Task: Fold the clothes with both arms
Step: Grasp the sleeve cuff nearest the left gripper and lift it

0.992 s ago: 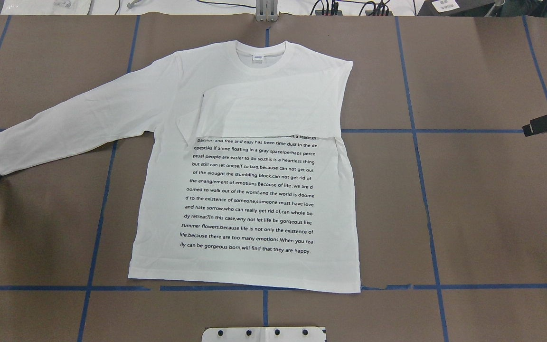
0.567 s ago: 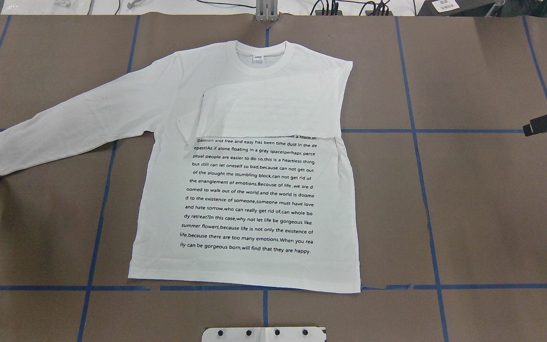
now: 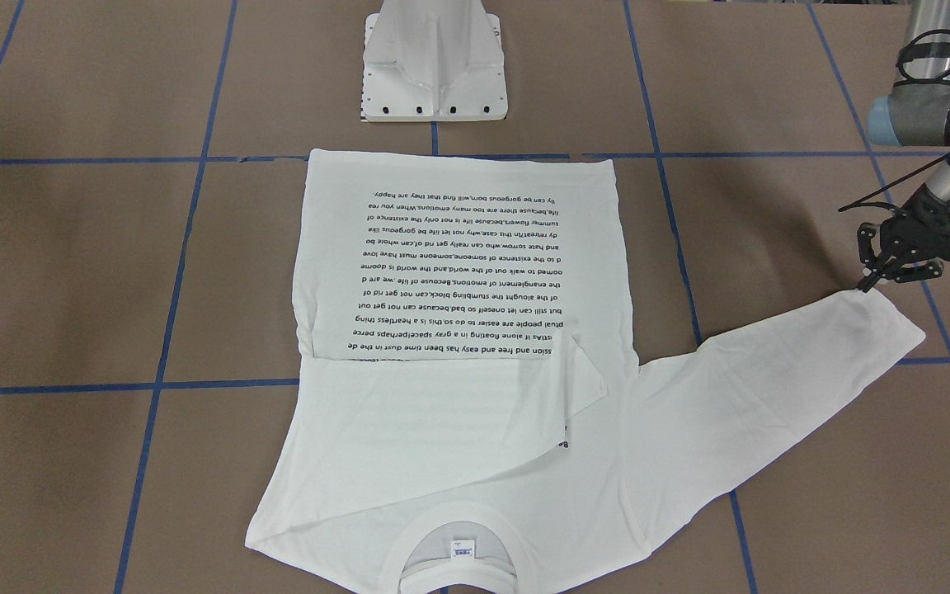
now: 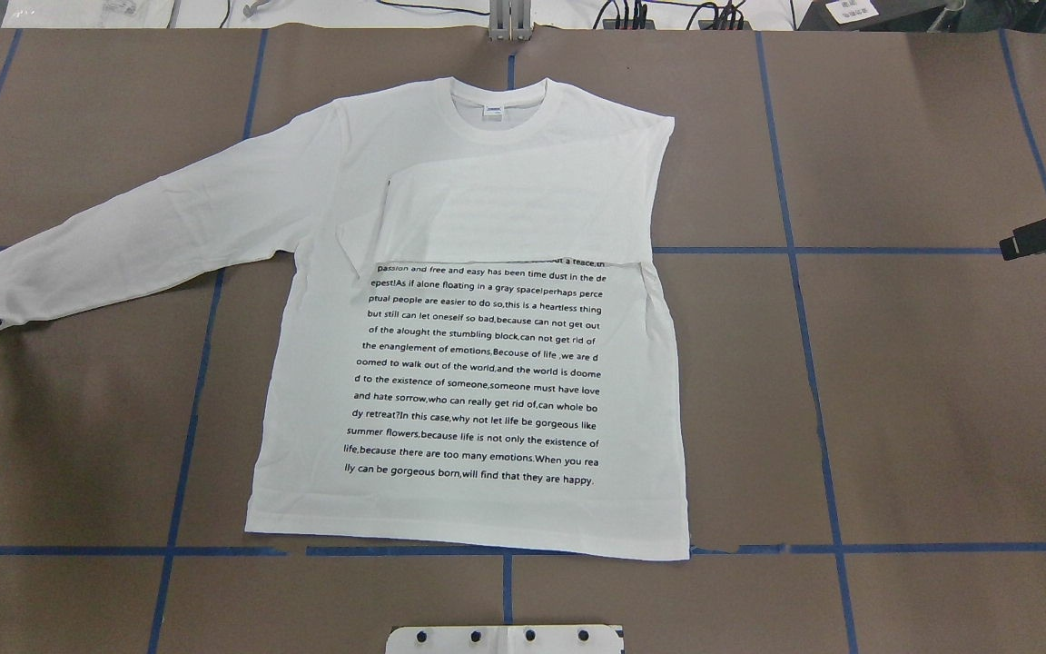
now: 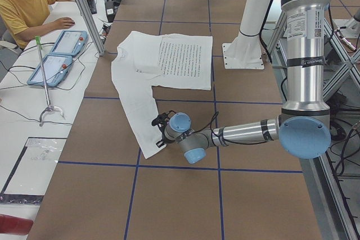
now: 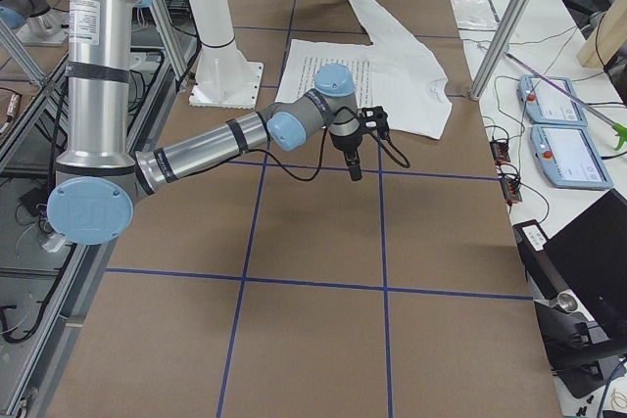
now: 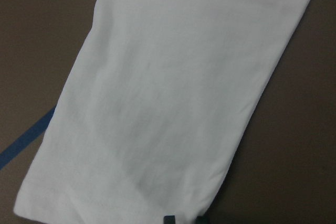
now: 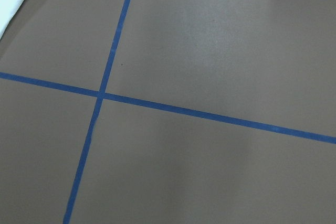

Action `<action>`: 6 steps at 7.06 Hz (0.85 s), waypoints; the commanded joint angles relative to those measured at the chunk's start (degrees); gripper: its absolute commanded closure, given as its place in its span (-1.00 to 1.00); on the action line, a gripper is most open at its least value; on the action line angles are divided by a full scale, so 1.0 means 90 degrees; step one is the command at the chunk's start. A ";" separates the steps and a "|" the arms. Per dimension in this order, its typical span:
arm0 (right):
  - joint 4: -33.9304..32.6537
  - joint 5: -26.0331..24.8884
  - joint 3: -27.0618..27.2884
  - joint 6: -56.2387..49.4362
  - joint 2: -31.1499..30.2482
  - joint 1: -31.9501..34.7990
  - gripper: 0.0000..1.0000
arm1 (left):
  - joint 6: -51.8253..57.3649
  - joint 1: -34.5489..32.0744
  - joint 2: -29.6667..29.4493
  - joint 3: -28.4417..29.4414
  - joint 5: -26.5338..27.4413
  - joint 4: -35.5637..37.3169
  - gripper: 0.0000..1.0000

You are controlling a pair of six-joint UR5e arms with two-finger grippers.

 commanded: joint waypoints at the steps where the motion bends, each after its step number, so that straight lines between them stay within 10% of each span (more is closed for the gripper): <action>1: 0.0000 0.0000 0.0000 0.0001 -0.0003 0.0003 -1.00 | 0.0028 -0.0151 -0.0218 -0.0250 0.0026 -0.0334 1.00; 4: 0.0000 0.0010 0.0019 0.0069 -0.0003 0.0012 -1.00 | -0.0029 -0.0786 -0.0978 -0.0824 -0.0042 0.0353 1.00; 6: 0.0000 0.0010 0.0020 0.0079 0.0007 0.0012 -1.00 | -0.0378 -0.0914 -0.1875 -0.1858 -0.0013 0.2604 1.00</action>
